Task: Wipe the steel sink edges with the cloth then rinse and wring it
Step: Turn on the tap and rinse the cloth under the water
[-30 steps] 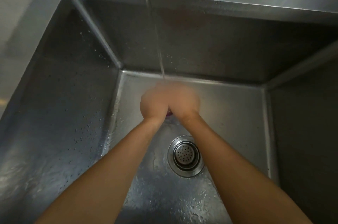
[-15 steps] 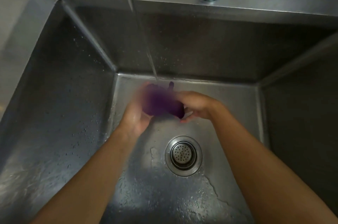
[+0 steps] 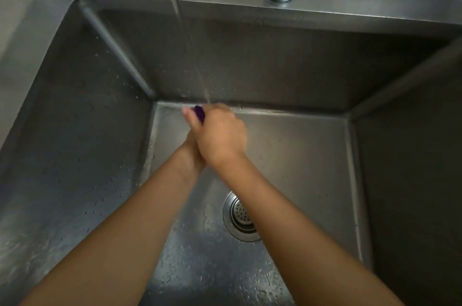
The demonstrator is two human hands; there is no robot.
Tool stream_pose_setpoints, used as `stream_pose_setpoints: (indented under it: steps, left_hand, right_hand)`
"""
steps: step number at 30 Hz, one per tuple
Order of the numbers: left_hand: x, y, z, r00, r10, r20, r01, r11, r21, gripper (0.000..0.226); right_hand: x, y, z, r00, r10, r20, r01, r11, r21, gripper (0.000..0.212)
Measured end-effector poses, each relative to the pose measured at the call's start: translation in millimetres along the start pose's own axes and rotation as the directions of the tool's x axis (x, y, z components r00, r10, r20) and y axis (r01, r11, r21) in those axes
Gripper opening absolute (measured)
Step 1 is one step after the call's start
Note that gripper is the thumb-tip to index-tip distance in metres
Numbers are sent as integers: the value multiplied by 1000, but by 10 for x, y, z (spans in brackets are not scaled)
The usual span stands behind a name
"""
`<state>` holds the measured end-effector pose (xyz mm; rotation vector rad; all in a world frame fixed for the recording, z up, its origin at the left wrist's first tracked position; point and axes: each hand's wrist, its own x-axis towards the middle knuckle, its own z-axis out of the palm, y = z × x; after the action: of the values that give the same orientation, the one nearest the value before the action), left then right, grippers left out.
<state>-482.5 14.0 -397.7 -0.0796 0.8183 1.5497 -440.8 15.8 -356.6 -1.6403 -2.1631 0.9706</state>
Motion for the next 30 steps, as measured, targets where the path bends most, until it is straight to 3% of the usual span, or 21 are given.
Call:
stream_pose_setpoints:
  steps: [1,3,6,8,11,13,15,17,18,19,21,22,25,27,30]
  left_hand:
    - [-17,-15,21,1000,-28,-2,28,999,-16,42]
    - [-10,-77,-57,977,-139,-161,179,947,266,40]
    - [-11,-96,-279,949,-27,-314,196,830,522,43]
    - [43,-31,-346,942,73,-326,135,810,571,26]
    - [88,93,-325,960,54,-275,111,827,552,34]
    - [71,75,-271,960,-4,-279,149,852,502,35]
    - [27,-14,-145,956,-12,-293,162,855,492,38]
    - [29,-112,-129,944,64,-324,152,788,596,38]
    - [40,-125,-133,934,136,-332,145,703,696,38]
    - [41,-123,-128,926,215,-309,119,612,782,37]
    - [89,-97,-191,930,256,-263,82,553,829,33]
    - [85,-59,-204,938,226,-265,88,582,808,33]
    - [92,44,-190,944,67,-322,140,804,578,37]
    - [92,10,-167,952,-7,-305,173,836,521,40]
    - [76,-93,-178,945,-17,-326,209,799,564,42]
  right_hand:
    - [53,-42,-10,997,59,-58,-61,998,-25,49]
    - [219,-29,-37,979,173,-106,-168,984,53,52]
    - [355,202,-42,977,188,-103,-184,982,49,46]
    - [290,422,-62,984,174,-27,-174,985,-1,41]
    - [-34,464,-23,991,104,81,-104,995,-6,39]
    - [-195,279,34,999,43,31,-44,999,23,40]
    - [-121,176,49,989,111,-93,-108,994,32,37]
    - [106,269,25,951,277,-137,-256,955,148,37]
    - [192,352,13,938,323,-127,-295,934,202,39]
    - [235,427,-5,934,340,-114,-308,923,231,40]
    - [203,490,-7,944,319,-88,-296,933,206,42]
    - [139,478,12,955,289,-65,-275,946,171,42]
    - [-120,261,81,990,140,-28,-138,988,74,39]
    - [-130,169,77,984,154,-89,-150,987,49,35]
    - [142,283,29,946,306,-107,-294,949,117,38]
